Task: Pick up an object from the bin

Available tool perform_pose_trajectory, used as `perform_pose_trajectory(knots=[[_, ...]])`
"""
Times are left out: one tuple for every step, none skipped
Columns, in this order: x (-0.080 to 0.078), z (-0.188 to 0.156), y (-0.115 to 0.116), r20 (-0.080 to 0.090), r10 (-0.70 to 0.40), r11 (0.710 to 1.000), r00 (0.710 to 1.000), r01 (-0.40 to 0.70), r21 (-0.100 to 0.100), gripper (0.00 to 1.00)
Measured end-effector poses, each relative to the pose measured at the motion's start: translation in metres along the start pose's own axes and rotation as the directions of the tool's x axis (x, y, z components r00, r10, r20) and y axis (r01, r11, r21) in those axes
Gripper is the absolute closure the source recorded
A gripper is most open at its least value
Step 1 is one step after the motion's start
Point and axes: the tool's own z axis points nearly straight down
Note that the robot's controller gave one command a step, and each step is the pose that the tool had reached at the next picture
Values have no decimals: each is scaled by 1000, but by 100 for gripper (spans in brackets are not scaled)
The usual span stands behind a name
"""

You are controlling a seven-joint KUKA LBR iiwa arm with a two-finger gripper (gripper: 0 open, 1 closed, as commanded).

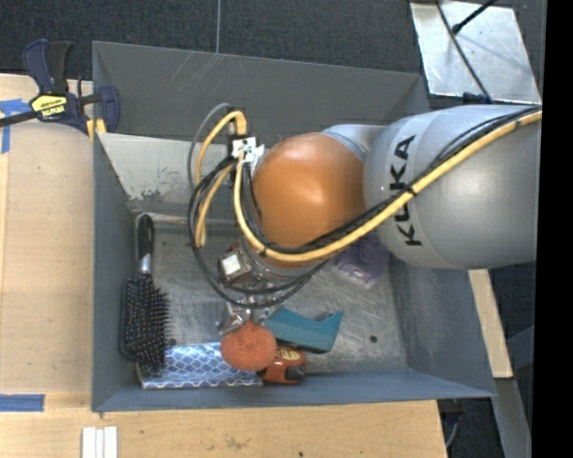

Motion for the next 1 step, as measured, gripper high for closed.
perform_pose_trajectory(knots=[[8, -12, 1, 0, -20, 1000, 1000, 20, 6, 100]])
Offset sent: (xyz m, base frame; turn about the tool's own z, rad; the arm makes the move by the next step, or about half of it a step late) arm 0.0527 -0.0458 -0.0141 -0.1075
